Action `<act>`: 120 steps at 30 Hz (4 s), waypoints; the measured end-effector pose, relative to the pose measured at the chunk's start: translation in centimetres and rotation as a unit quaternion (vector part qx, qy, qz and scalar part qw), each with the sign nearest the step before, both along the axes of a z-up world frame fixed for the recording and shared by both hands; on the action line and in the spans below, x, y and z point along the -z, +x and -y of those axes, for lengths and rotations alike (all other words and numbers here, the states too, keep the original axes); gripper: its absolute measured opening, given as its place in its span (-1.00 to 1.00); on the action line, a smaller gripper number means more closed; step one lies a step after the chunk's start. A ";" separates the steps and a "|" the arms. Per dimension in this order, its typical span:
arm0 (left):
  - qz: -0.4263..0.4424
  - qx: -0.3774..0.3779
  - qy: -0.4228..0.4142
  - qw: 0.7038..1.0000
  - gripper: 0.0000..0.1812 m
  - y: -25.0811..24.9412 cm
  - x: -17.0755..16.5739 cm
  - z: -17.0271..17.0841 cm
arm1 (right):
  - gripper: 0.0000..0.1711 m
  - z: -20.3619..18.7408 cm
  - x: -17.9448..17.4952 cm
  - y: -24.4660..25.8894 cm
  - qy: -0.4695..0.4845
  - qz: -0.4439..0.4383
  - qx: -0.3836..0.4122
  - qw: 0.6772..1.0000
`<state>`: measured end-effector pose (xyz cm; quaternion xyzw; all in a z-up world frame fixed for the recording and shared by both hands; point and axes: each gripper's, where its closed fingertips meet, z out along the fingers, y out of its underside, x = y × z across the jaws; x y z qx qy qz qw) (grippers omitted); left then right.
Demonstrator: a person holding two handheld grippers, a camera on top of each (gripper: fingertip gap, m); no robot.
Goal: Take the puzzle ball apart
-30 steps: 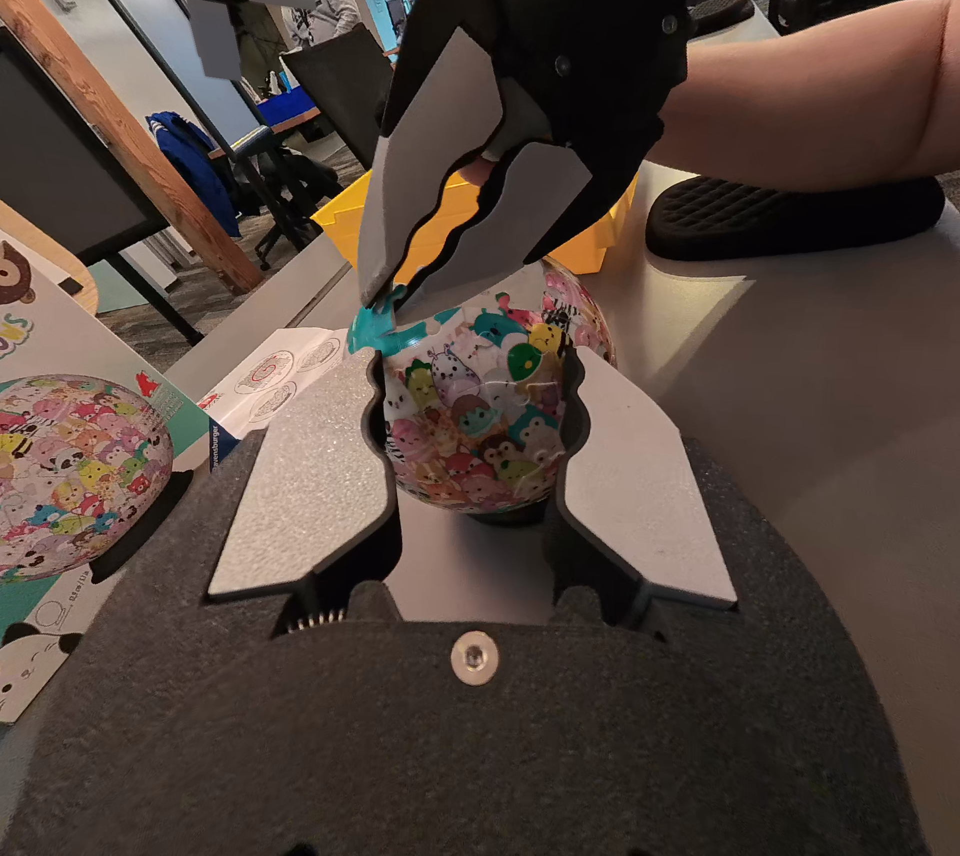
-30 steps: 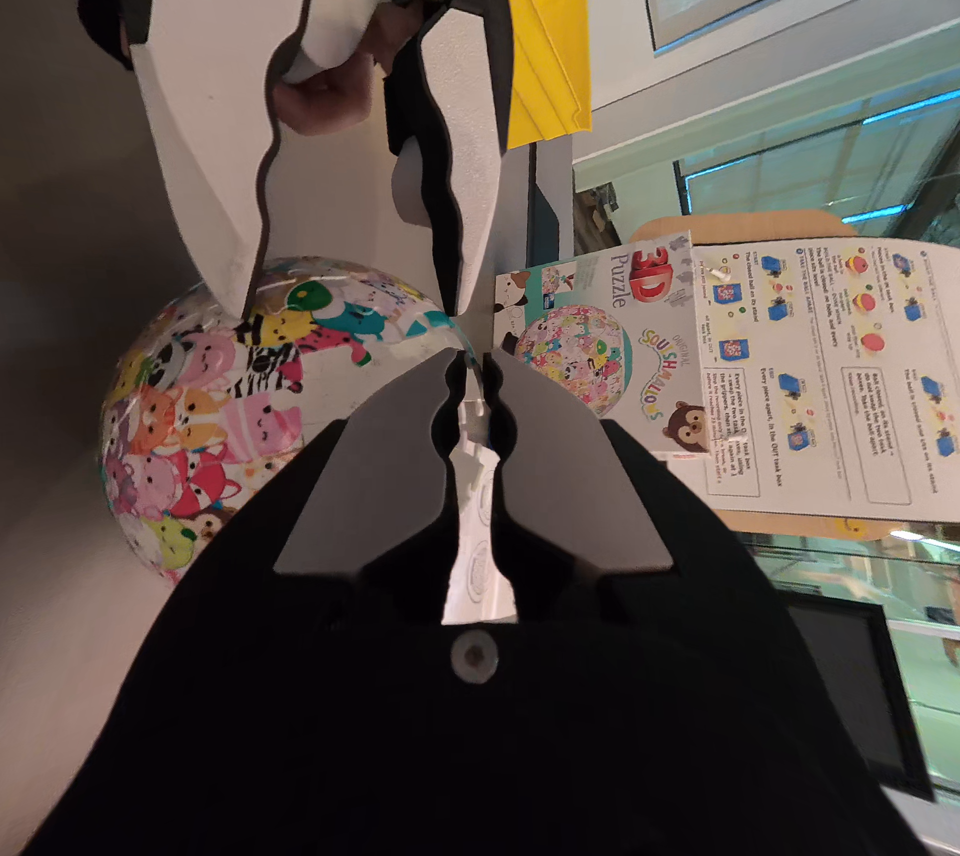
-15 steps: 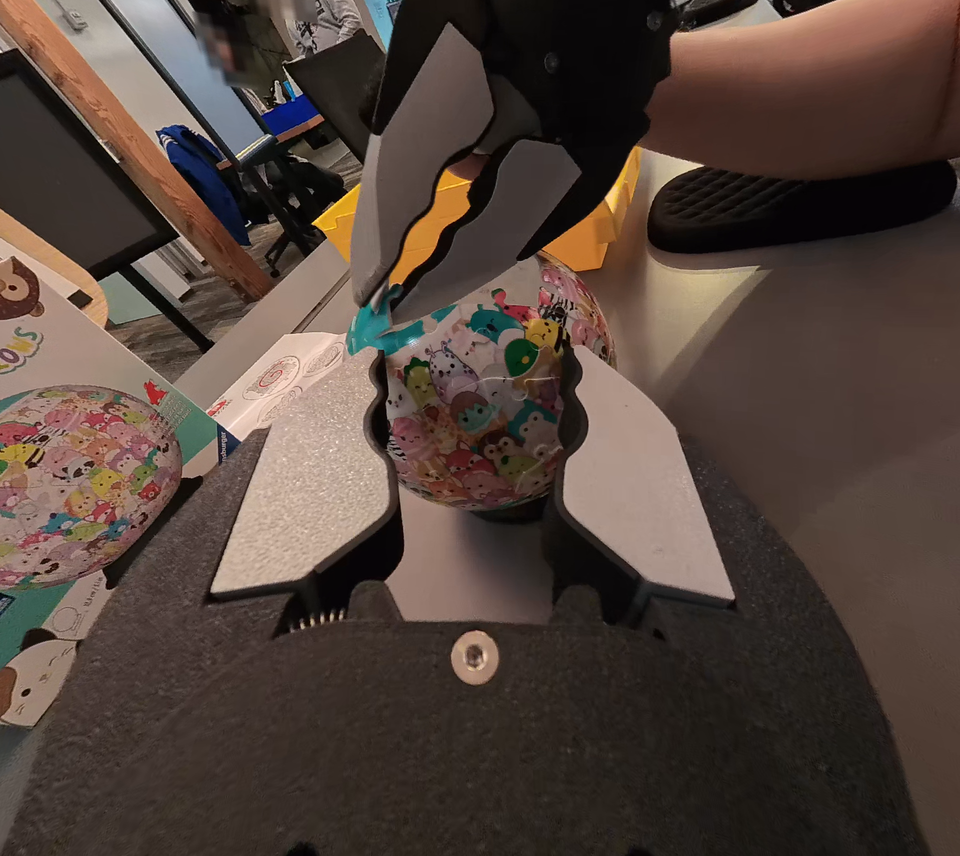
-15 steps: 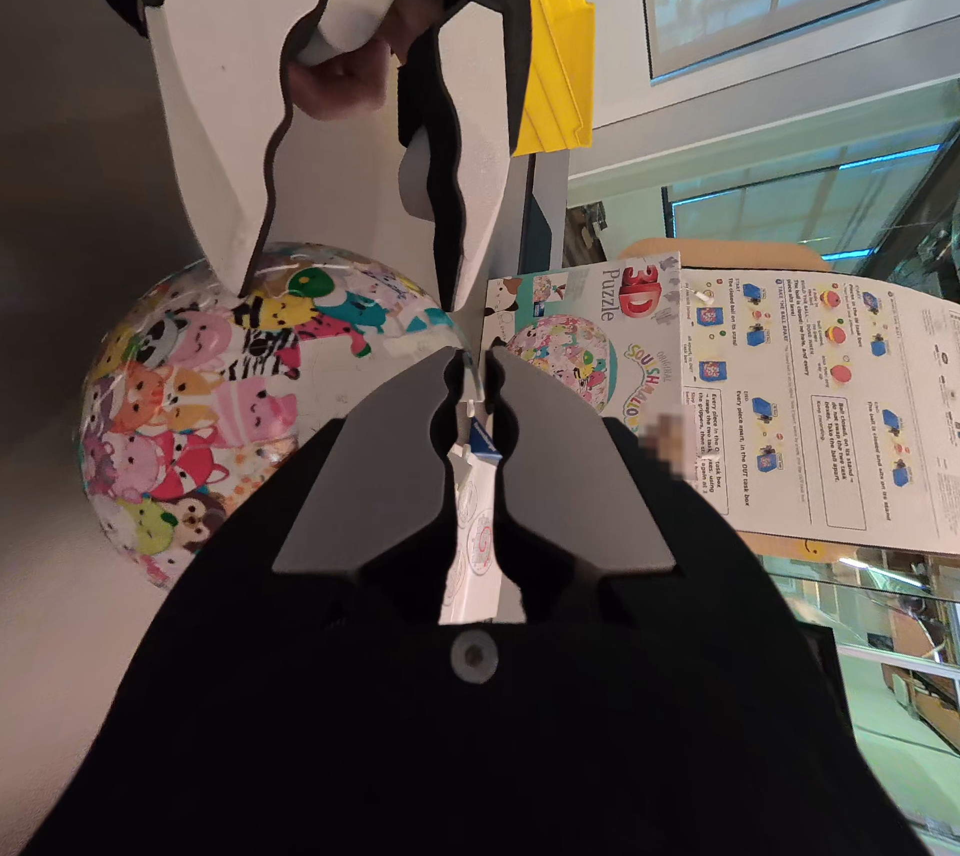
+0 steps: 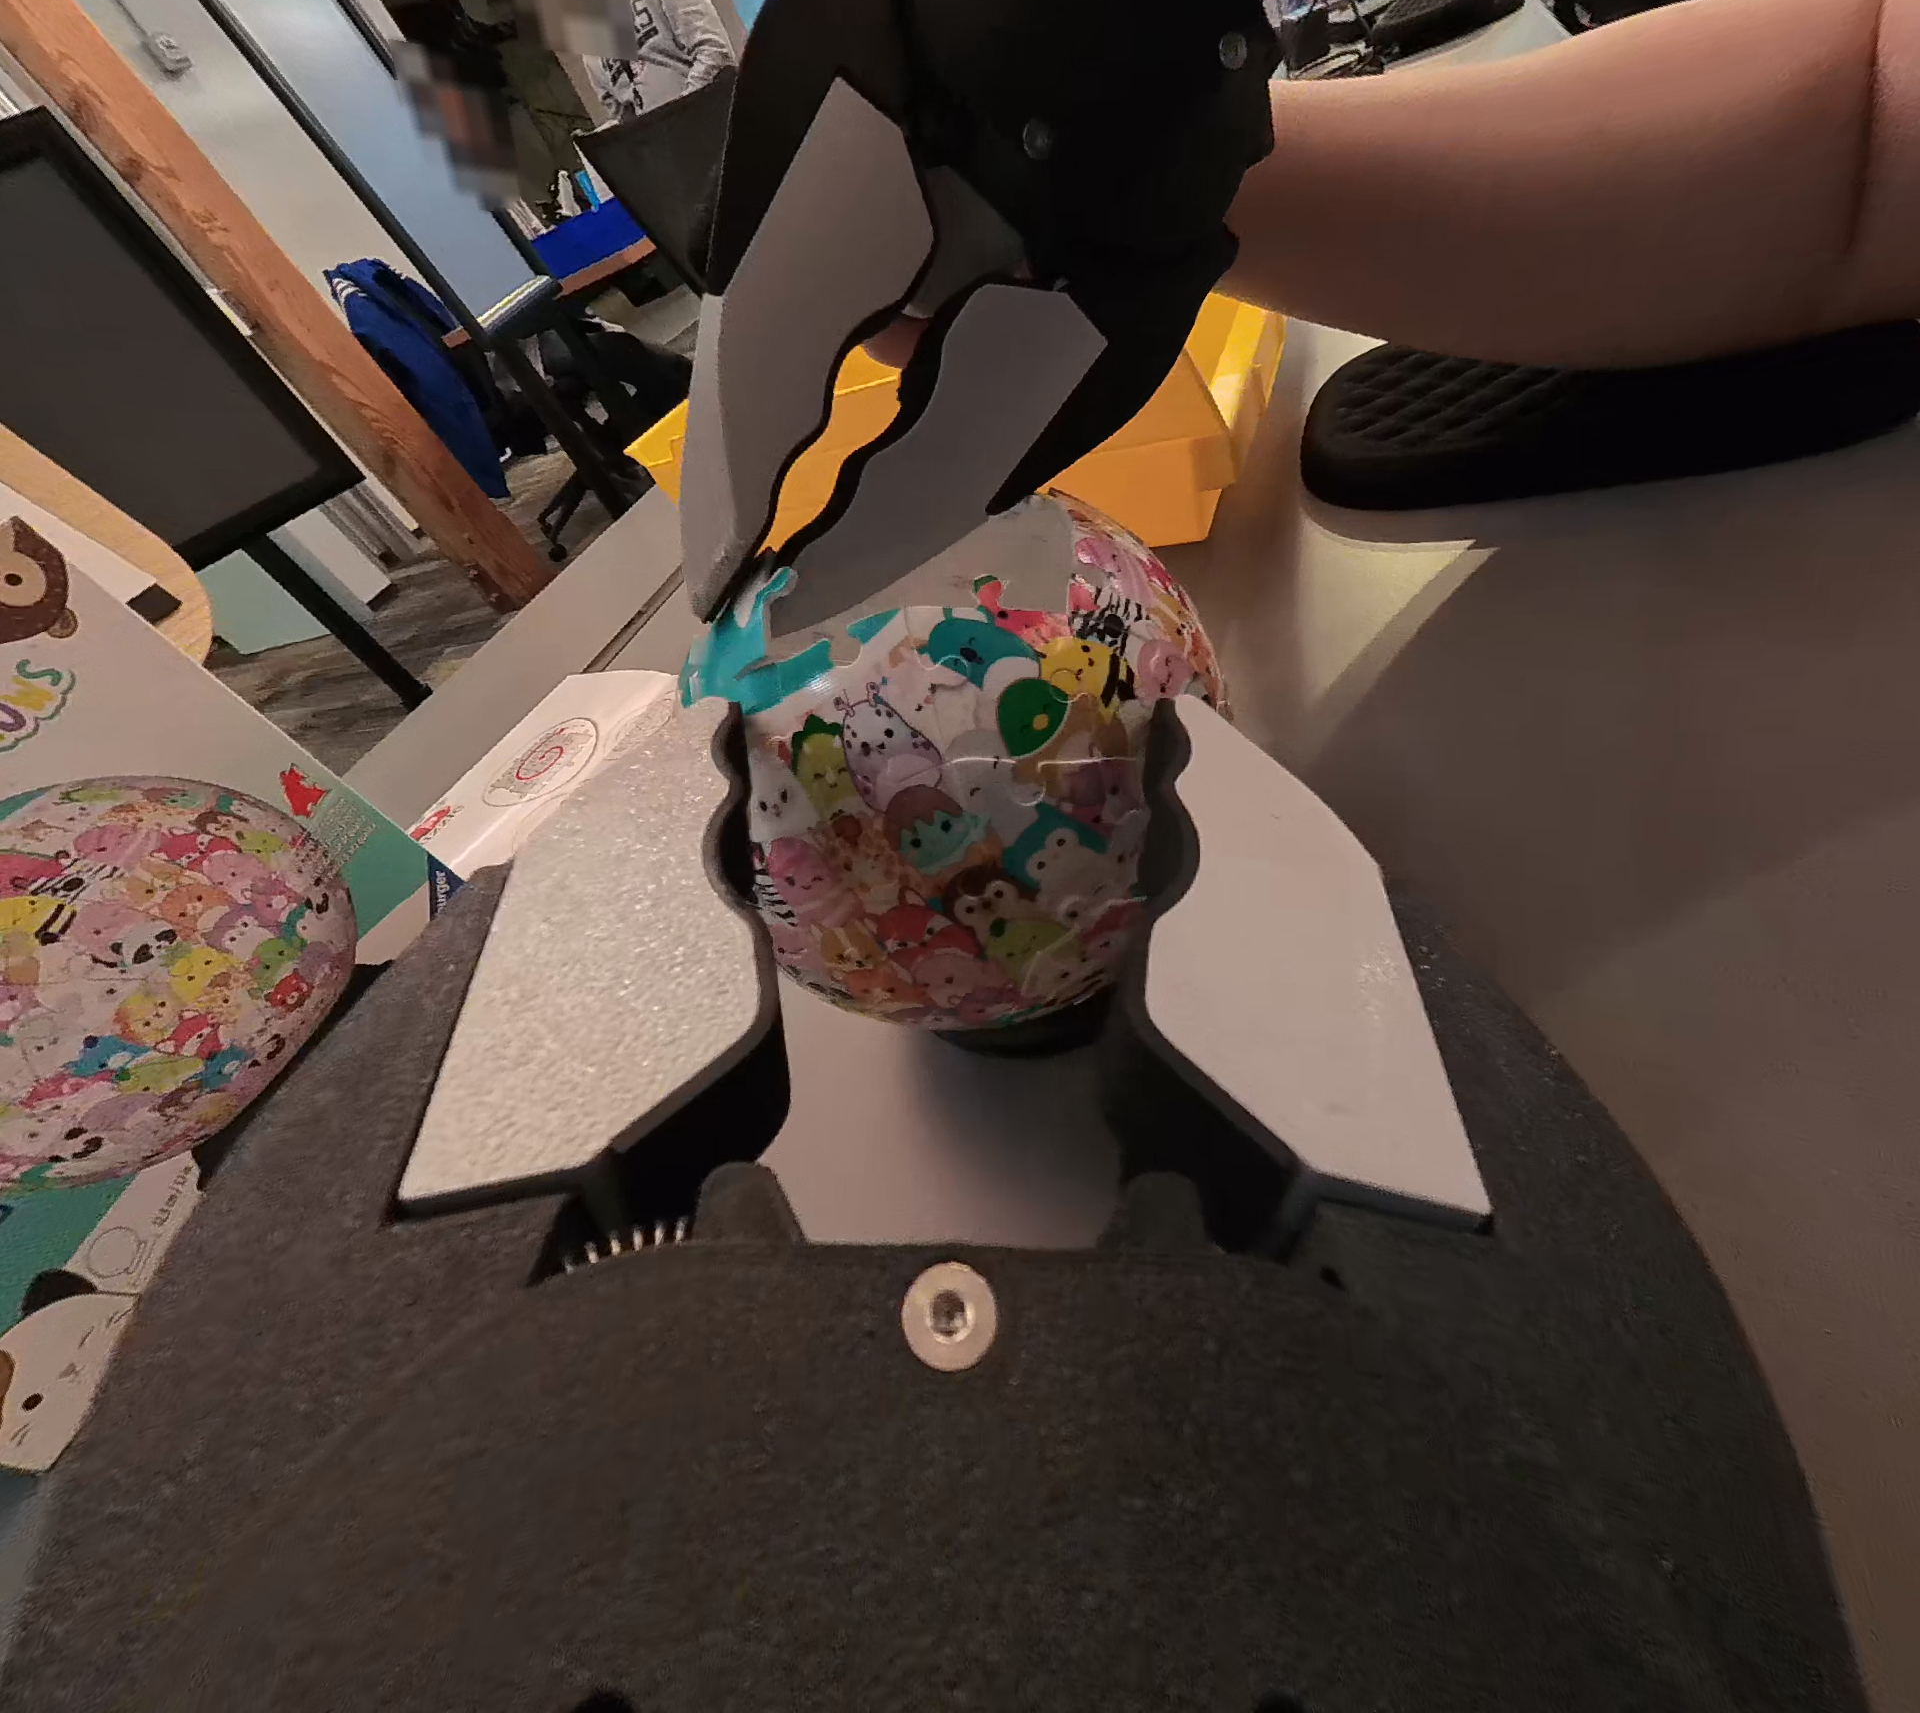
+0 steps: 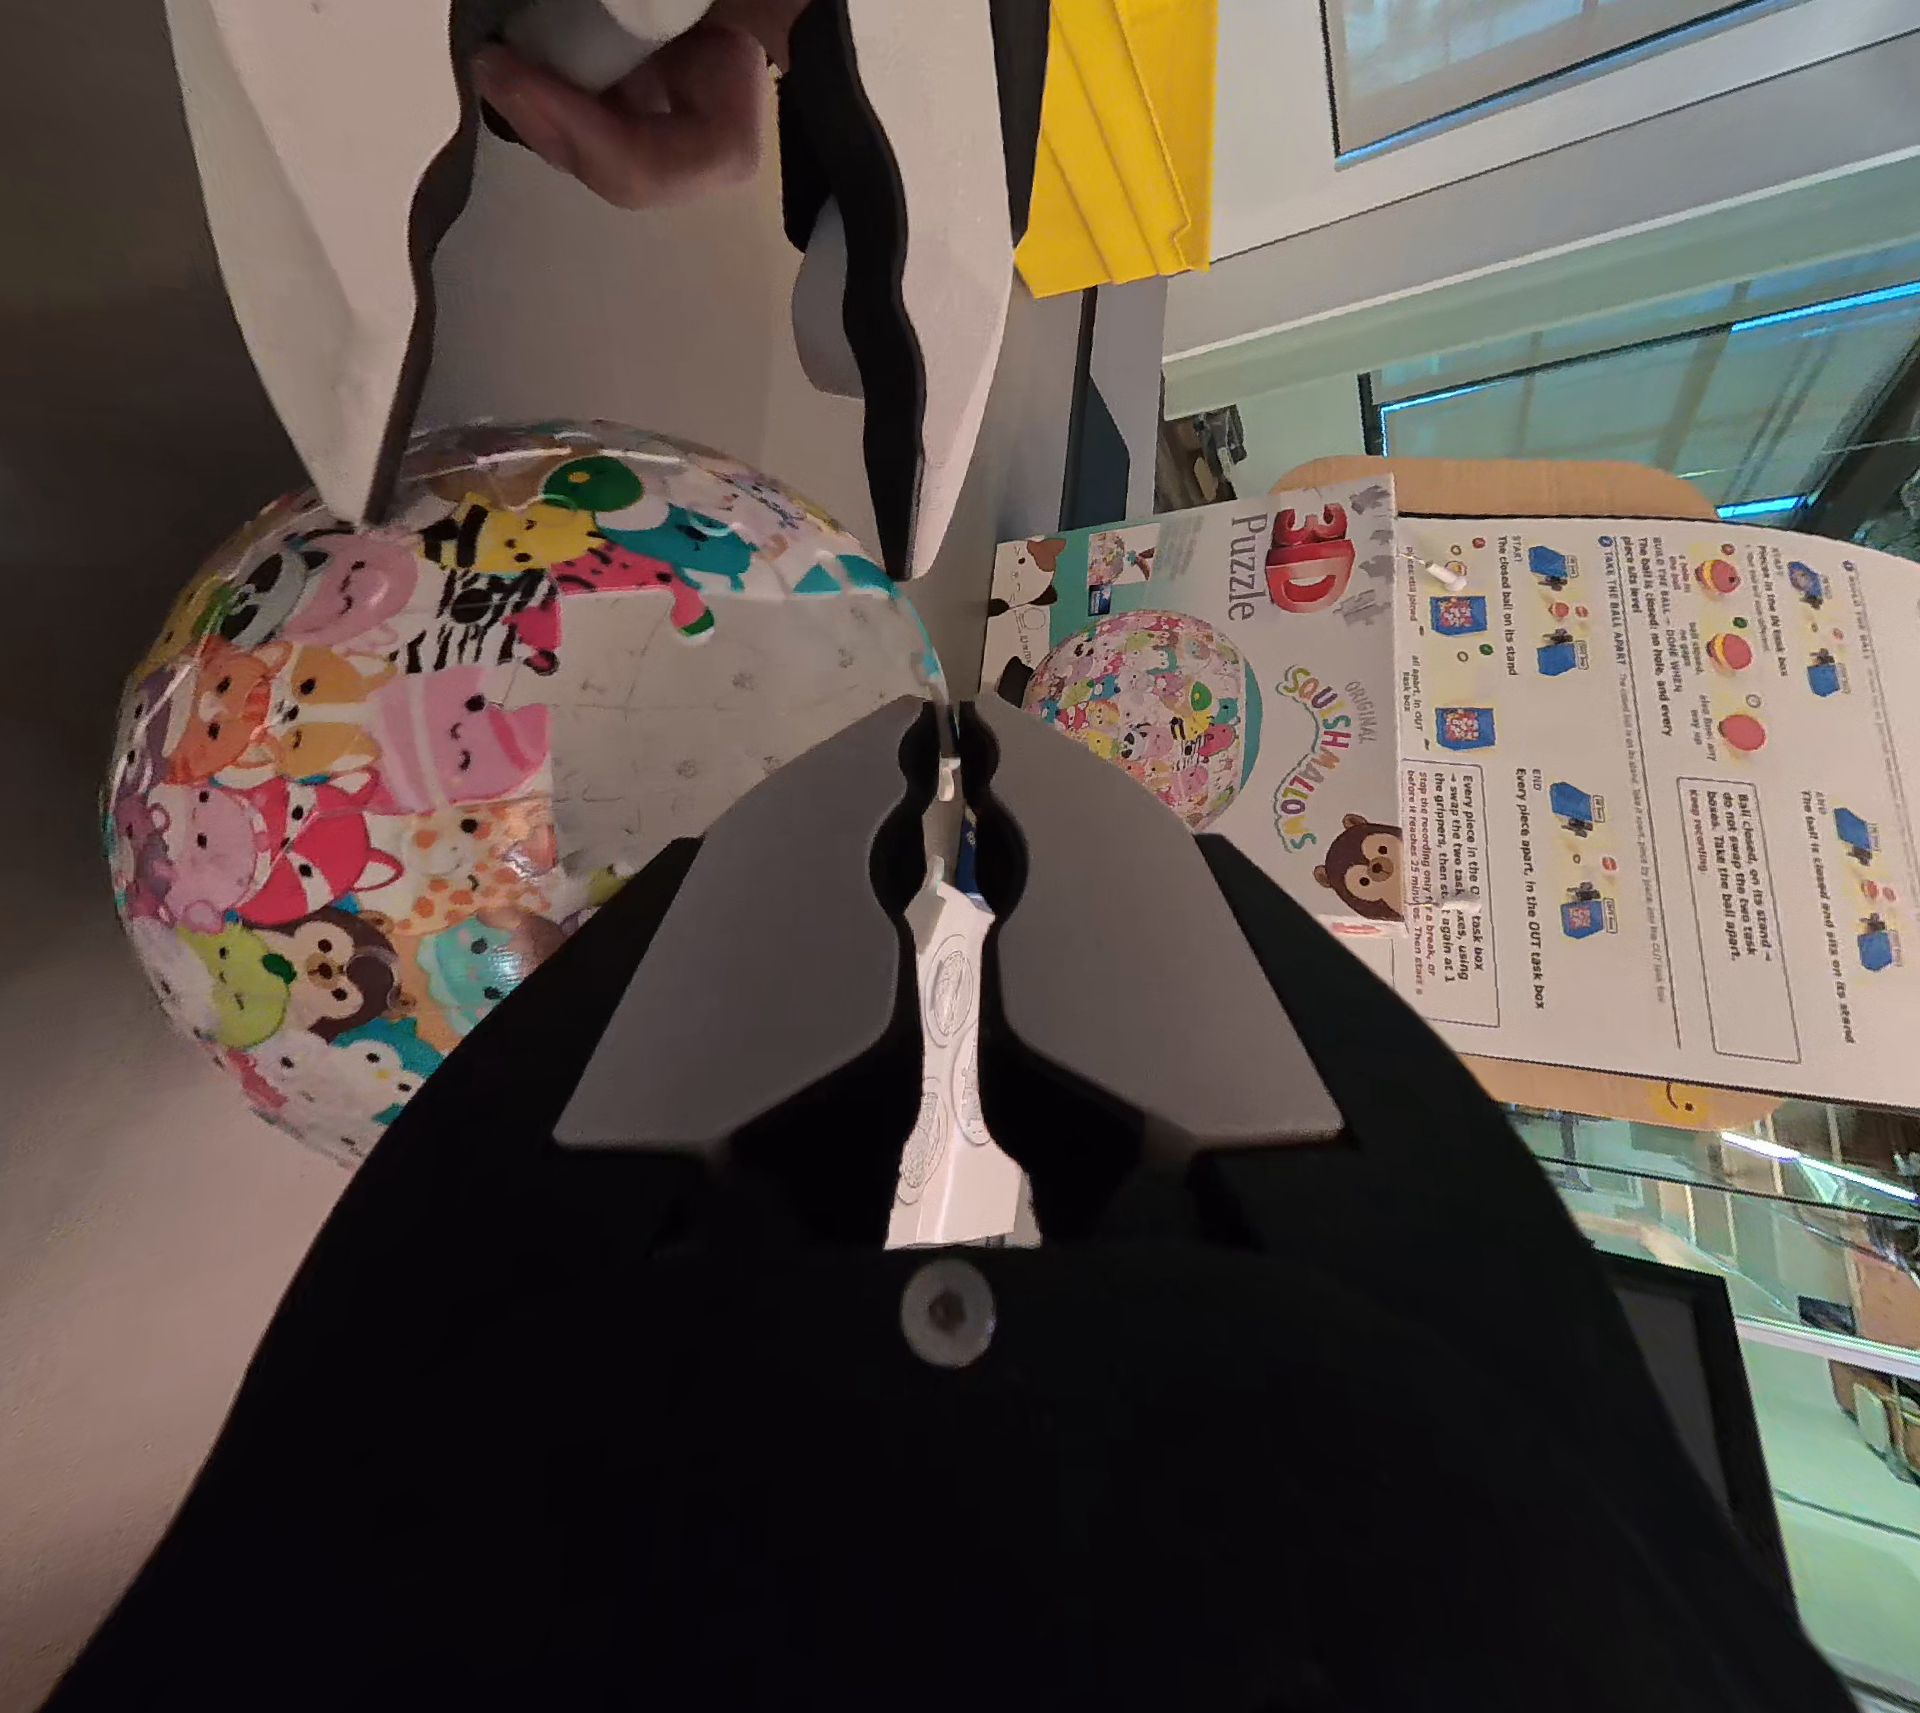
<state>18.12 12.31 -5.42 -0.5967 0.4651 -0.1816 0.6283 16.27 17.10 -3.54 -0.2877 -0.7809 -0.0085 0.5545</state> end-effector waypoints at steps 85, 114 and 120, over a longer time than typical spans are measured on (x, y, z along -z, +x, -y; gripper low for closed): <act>0.046 0.017 -0.009 0.999 -0.27 -0.9 -1.6 0.9 | -0.61 -0.4 -3.7 2.2 -0.244 -0.015 0.047 0.968; 0.043 0.027 -0.036 0.998 -0.26 -0.2 -0.4 0.7 | -0.92 -1.5 -0.7 -1.1 -0.645 0.004 0.080 0.760; 0.043 0.027 -0.036 0.998 -0.26 -0.2 -0.4 0.7 | -0.91 -1.6 -0.7 -1.0 -0.710 -0.003 0.093 0.698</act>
